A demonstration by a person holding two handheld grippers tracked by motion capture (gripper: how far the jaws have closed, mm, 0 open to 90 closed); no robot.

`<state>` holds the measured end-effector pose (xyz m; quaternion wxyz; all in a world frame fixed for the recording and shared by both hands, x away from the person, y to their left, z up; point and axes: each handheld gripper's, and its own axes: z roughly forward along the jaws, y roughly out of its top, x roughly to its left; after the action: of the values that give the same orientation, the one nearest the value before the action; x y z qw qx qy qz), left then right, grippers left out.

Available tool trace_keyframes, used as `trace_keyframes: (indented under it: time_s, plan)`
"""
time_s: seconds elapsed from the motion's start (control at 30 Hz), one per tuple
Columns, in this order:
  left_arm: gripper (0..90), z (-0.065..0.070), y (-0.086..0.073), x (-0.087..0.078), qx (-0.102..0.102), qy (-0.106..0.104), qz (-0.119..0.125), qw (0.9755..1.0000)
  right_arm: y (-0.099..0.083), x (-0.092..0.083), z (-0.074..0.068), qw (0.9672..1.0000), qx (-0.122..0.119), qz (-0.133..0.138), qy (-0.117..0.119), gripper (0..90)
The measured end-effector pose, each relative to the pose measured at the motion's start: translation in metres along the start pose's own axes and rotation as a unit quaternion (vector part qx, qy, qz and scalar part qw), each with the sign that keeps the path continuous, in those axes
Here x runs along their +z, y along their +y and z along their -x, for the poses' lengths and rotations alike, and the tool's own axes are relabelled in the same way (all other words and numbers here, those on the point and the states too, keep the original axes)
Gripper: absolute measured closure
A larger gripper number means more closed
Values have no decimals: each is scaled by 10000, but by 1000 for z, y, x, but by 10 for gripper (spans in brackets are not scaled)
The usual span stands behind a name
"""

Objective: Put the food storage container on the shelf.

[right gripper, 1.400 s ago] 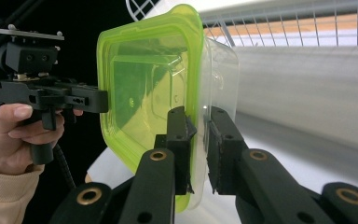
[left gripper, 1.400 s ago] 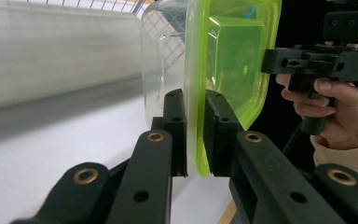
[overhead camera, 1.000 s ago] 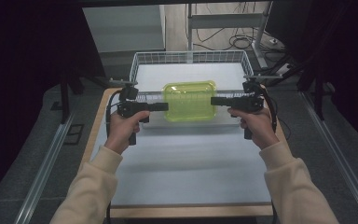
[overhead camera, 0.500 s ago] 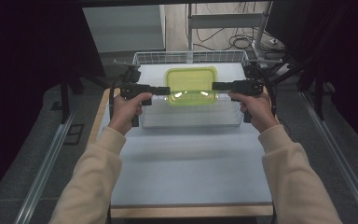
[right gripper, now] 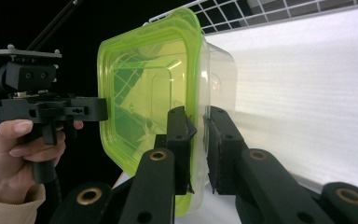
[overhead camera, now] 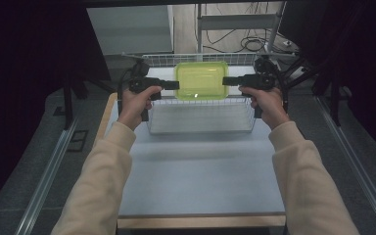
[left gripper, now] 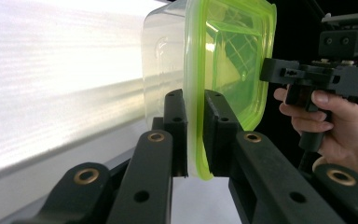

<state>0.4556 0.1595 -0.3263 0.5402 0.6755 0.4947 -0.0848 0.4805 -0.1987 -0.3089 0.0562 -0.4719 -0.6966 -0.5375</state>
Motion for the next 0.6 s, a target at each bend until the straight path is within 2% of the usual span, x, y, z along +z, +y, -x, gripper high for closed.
trace_keyframes:
  time_s: [0.2, 0.33, 0.5, 0.6]
  plan:
    - [816, -5, 9, 6, -42, 65, 4, 10000, 8, 5, 6, 10000, 54, 0, -51, 803]
    - [815, -10, 13, 11, -121, 98, 4, 9999, 14, 13, 16, 9997, 219, -45, -65, 802]
    - [814, -19, 17, 16, -273, 11, 104, 9996, 17, 17, 21, 9995, 296, -10, -52, 801]
    - [814, -19, 20, 17, -222, 66, 82, 9997, 19, 18, 23, 9995, 311, -7, -74, 799]
